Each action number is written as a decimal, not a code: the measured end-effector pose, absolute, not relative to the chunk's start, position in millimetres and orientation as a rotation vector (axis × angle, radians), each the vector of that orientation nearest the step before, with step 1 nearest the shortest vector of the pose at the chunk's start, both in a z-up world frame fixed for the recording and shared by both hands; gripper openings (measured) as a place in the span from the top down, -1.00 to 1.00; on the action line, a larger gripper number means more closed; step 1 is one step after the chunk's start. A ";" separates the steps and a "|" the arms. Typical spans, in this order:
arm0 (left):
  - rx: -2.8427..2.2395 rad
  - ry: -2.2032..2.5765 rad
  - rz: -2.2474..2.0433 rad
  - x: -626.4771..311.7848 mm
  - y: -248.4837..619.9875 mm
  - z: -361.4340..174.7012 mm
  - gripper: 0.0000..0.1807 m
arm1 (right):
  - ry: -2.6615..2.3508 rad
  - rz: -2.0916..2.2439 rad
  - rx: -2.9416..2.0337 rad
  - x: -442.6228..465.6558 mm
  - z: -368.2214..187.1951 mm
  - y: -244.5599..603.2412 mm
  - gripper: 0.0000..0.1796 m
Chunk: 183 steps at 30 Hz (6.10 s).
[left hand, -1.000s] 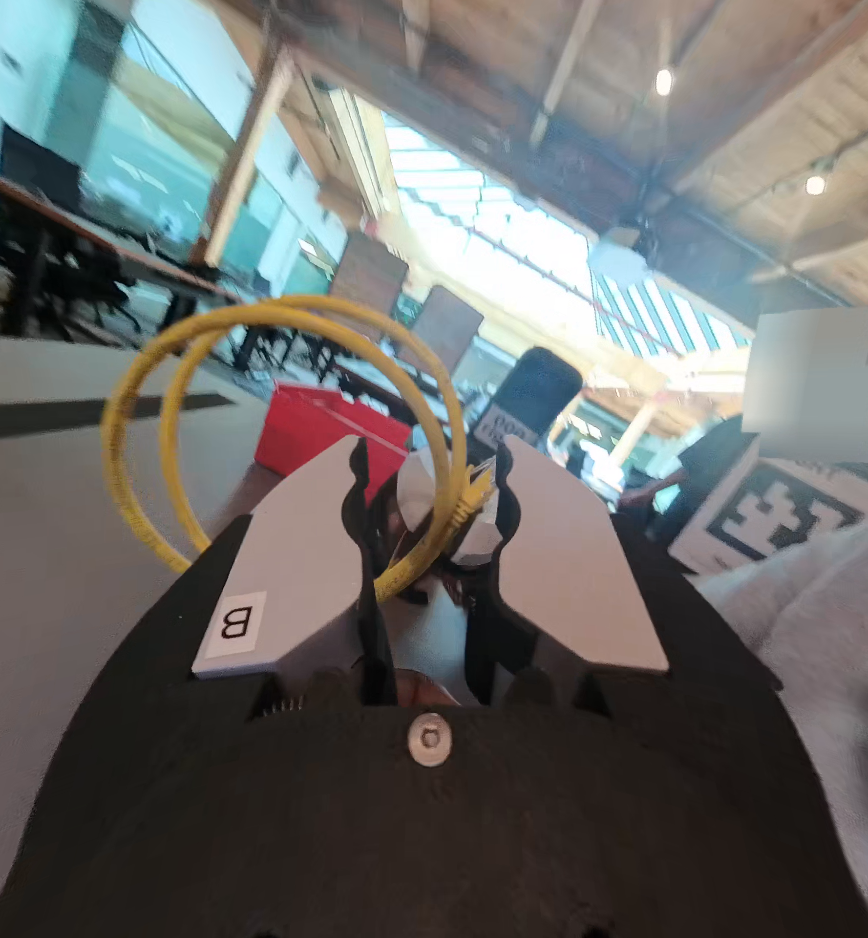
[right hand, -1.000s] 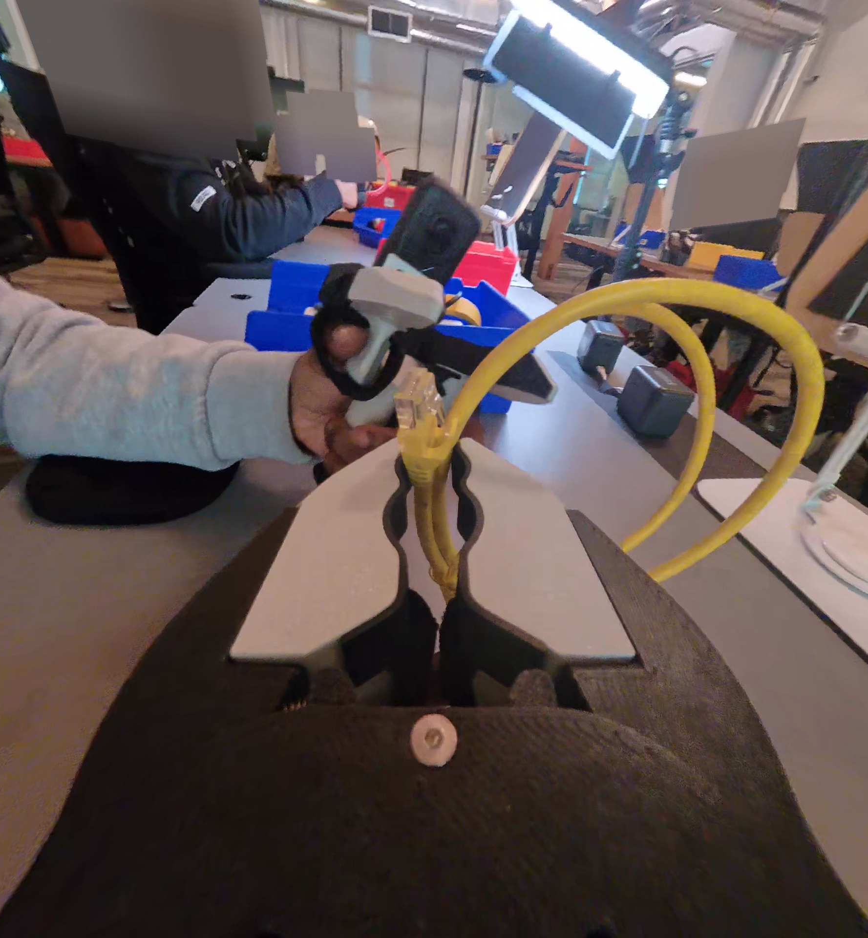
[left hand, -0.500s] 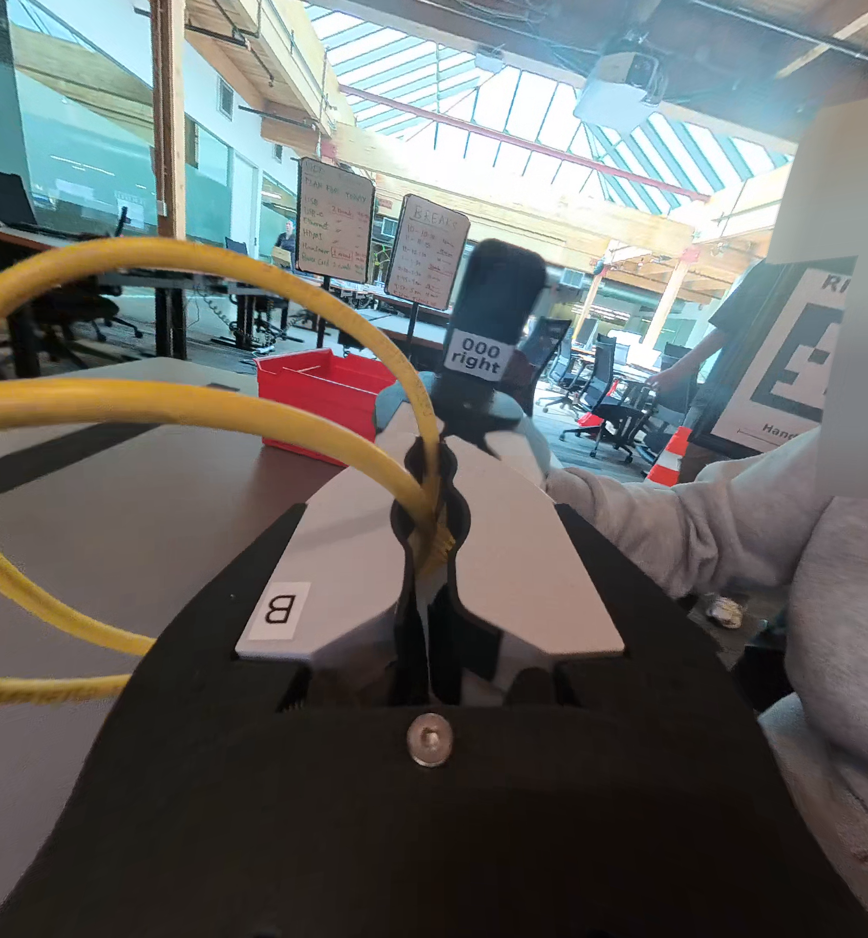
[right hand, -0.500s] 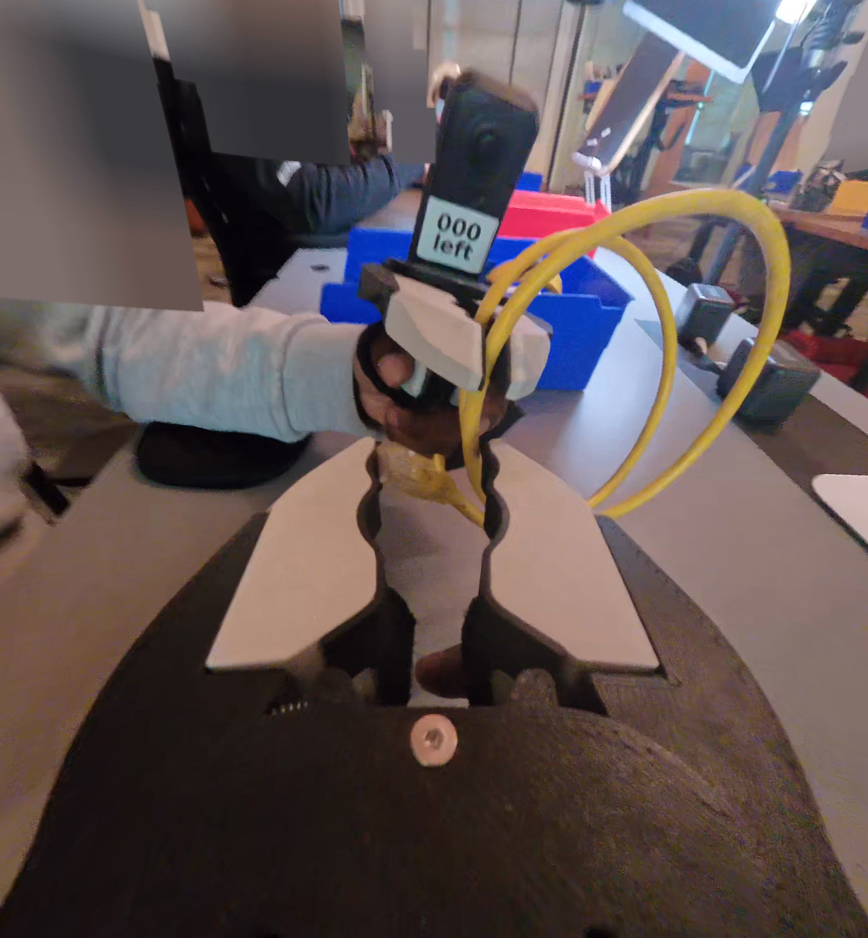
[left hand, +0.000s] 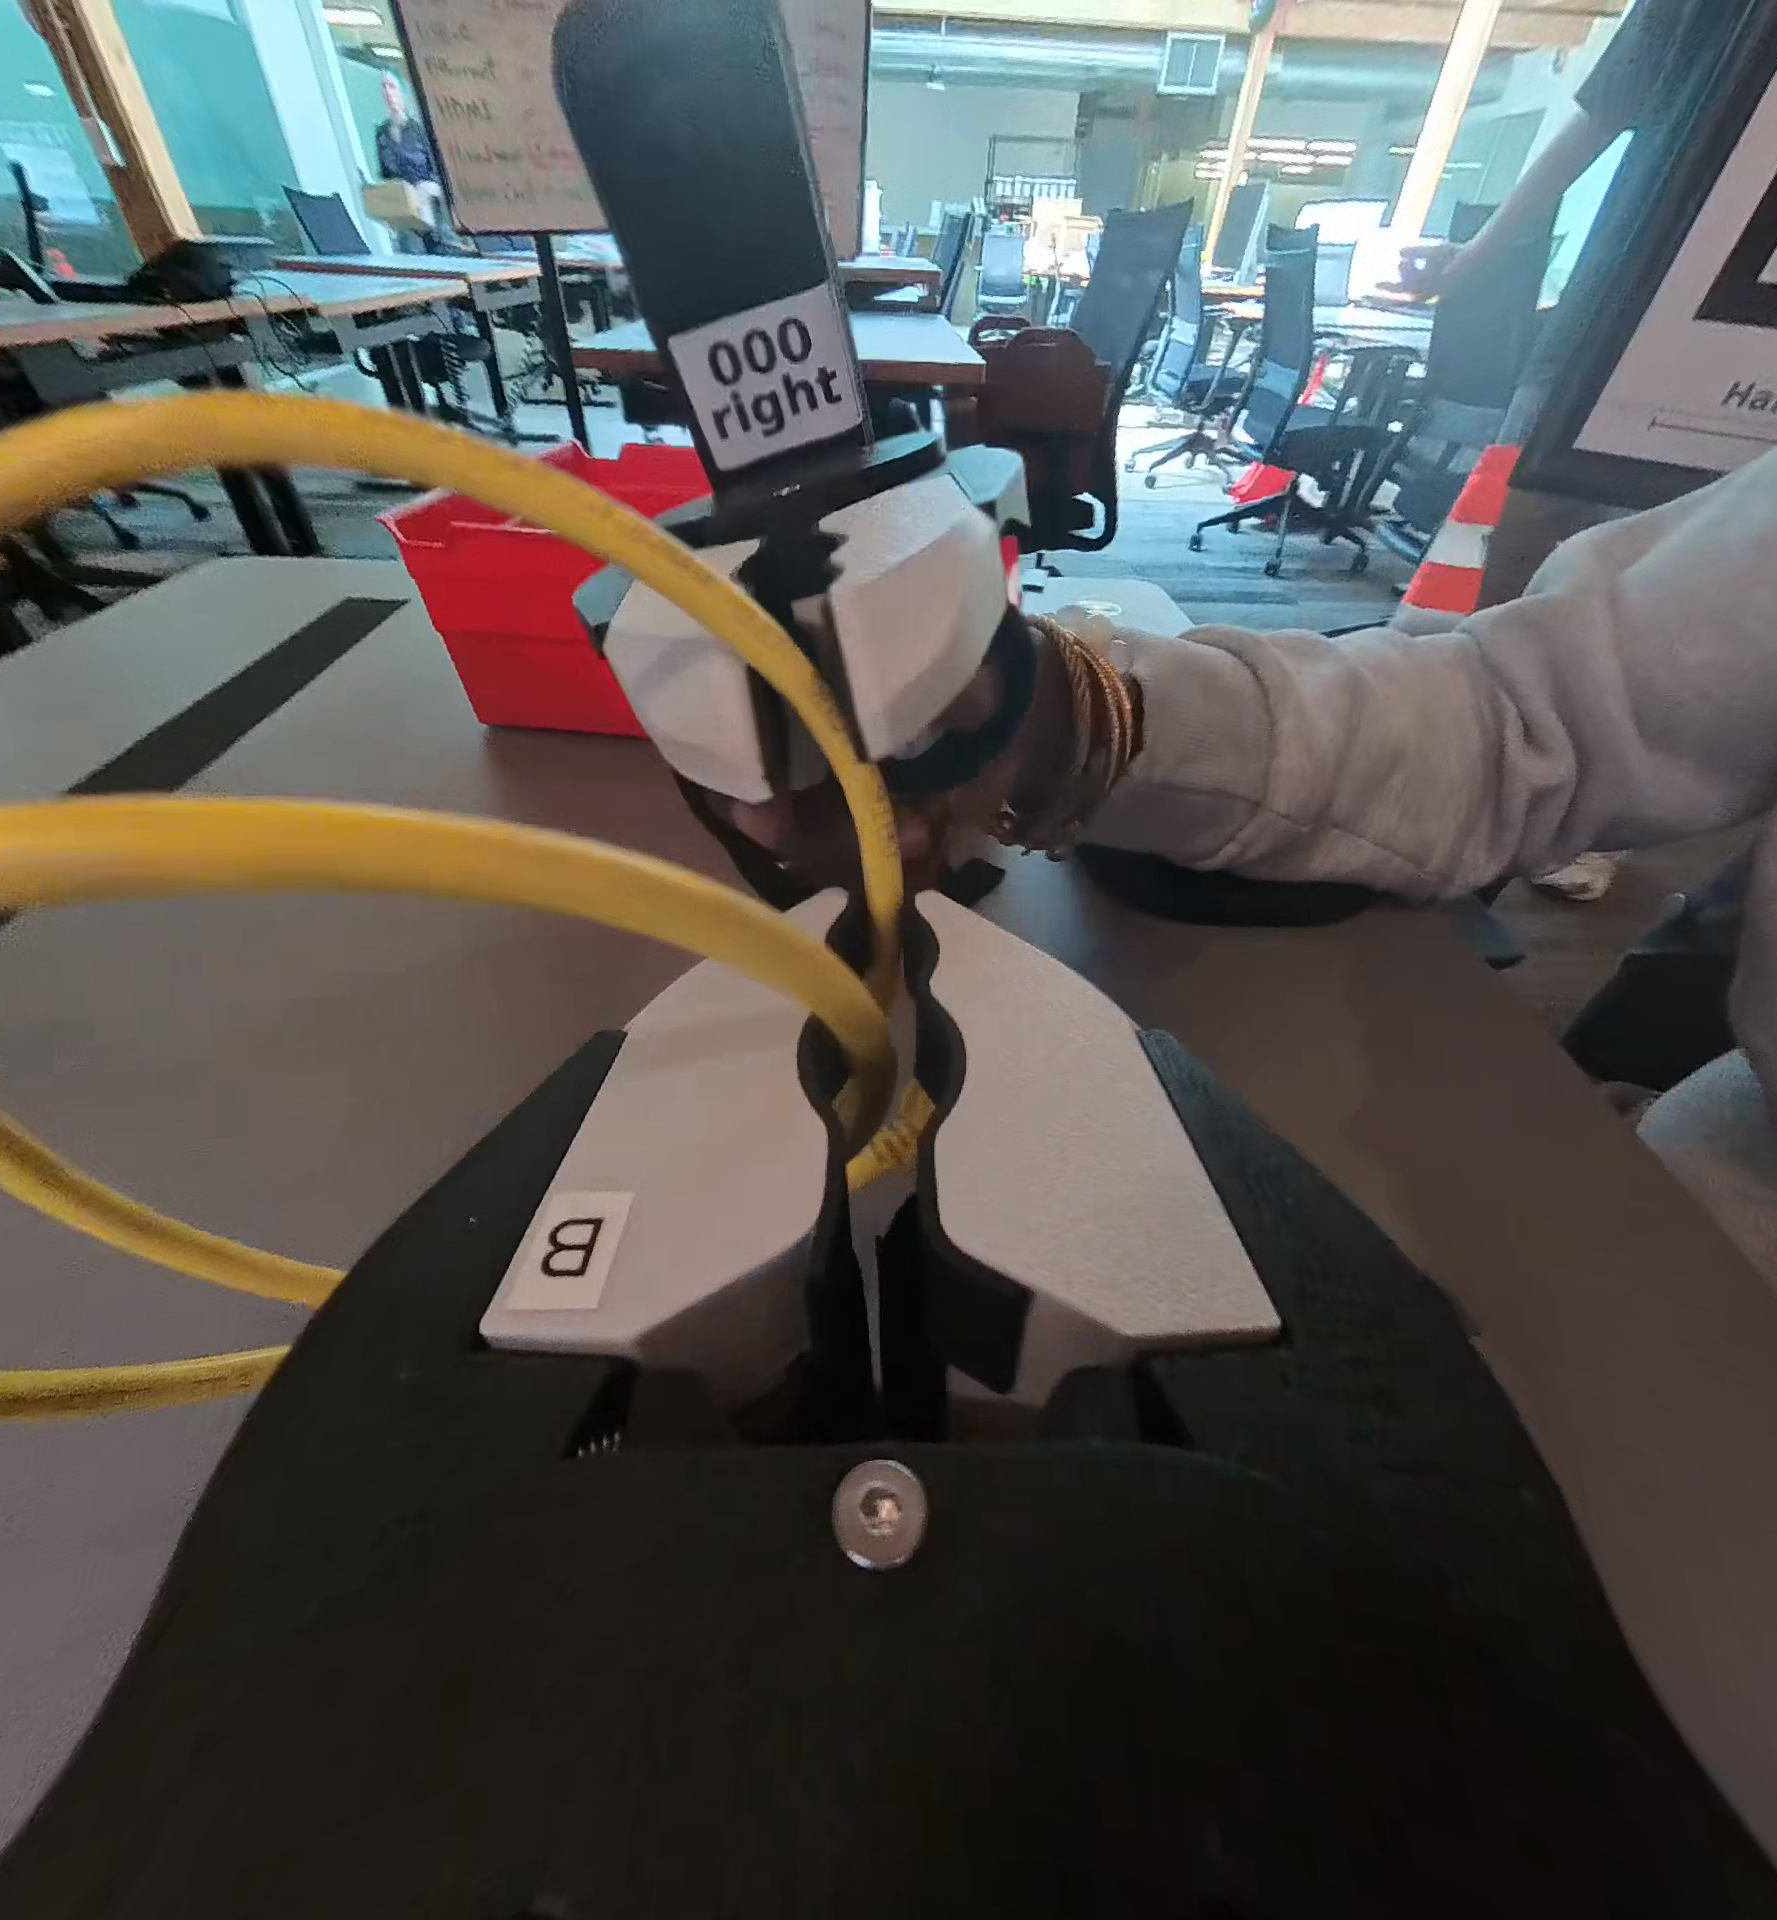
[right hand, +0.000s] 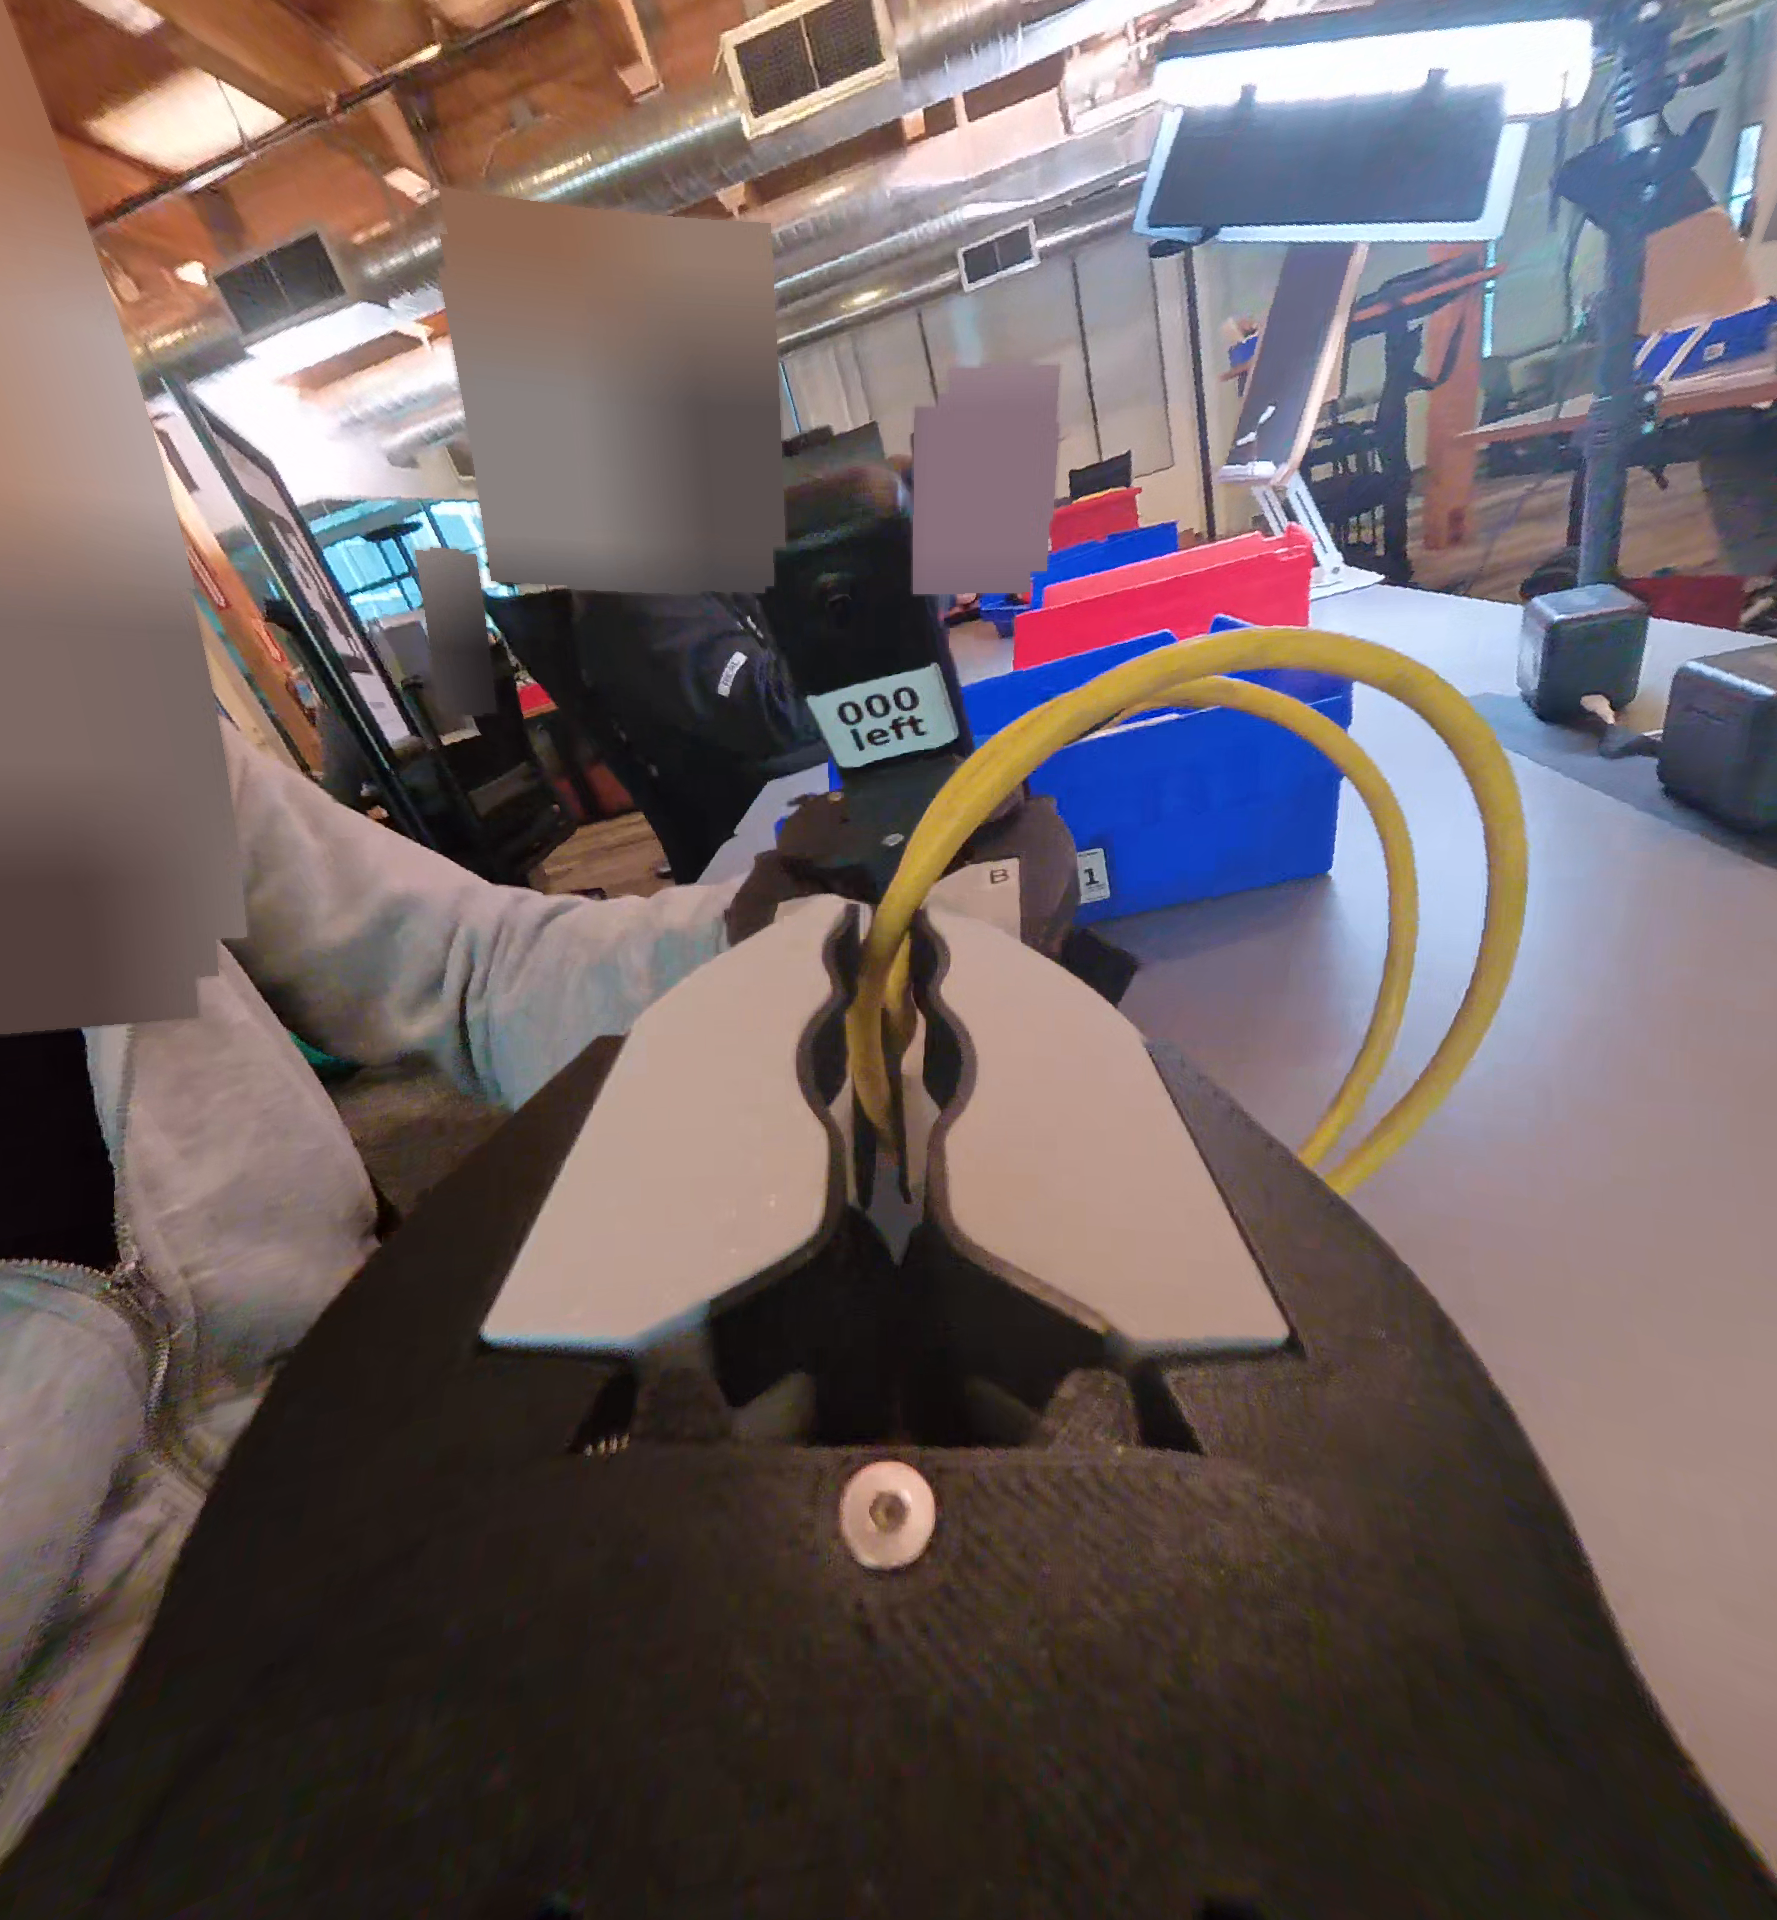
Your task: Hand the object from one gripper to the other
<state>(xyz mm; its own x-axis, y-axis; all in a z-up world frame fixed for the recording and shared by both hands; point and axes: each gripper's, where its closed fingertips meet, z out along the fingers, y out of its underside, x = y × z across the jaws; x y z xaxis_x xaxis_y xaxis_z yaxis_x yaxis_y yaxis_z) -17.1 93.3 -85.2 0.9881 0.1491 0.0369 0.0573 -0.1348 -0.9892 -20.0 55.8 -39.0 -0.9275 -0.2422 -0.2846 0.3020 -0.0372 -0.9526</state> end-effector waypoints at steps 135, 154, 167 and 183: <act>-1.638 -0.117 0.025 -10.0 71.8 -66.5 0.94 | 1.696 -1.794 0.126 -6.8 -46.7 41.4 0.28; -1.613 -0.191 -0.072 -13.7 70.2 -69.6 0.47 | 1.903 -2.059 0.126 -26.6 -41.6 44.0 0.87; -1.450 -0.183 -0.013 -16.6 62.0 -39.4 0.87 | 2.279 -2.095 -0.159 -14.0 -62.5 30.4 0.87; -1.906 0.049 0.056 8.6 84.8 -109.3 0.88 | 1.775 -1.839 0.124 -7.3 -42.9 40.7 0.89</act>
